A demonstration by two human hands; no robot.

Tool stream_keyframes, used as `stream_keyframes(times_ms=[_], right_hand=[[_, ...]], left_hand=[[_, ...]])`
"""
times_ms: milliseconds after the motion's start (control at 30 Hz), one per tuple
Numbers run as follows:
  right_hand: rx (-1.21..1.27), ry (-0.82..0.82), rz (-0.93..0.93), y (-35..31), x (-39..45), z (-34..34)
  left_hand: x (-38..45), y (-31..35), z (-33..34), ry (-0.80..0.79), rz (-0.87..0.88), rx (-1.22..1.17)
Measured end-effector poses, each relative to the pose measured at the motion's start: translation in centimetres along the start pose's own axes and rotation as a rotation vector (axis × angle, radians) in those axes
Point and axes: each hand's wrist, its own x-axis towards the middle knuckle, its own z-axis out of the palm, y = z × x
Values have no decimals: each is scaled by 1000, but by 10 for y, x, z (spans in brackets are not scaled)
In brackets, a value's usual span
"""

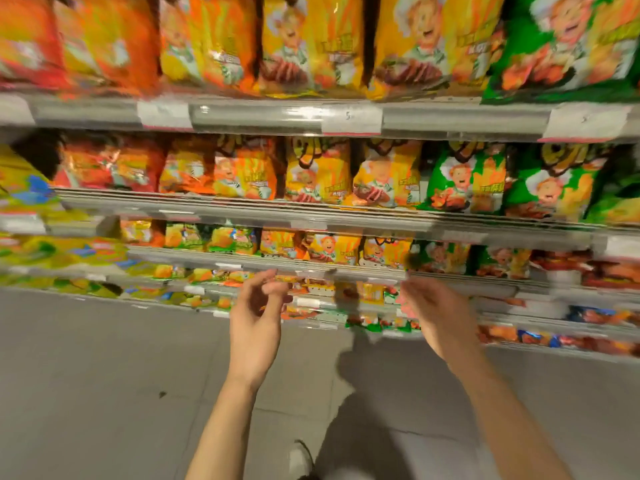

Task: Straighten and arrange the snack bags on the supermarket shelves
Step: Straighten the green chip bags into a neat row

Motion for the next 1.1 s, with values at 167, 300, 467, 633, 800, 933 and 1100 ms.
stream_keyframes(times_ms=[167, 300, 467, 633, 800, 933, 1100], right_hand=[[-33, 1, 13, -18, -2, 91], [-38, -21, -1, -39, 4, 148], [-80, -69, -40, -56, 30, 190], [21, -121, -32, -73, 69, 231], [45, -143, -34, -88, 106, 274], [-9, -140, -60, -91, 119, 303], [-91, -53, -64, -86, 125, 339]], left_hand=[[35, 11, -78, 9, -11, 10], [59, 12, -120, 43, -30, 2], [95, 11, -147, 72, -75, 3], [144, 19, -164, 100, -62, 45], [187, 26, -185, 144, -52, 28], [213, 20, -202, 135, -61, 45], [255, 3, -232, 57, -71, 43]])
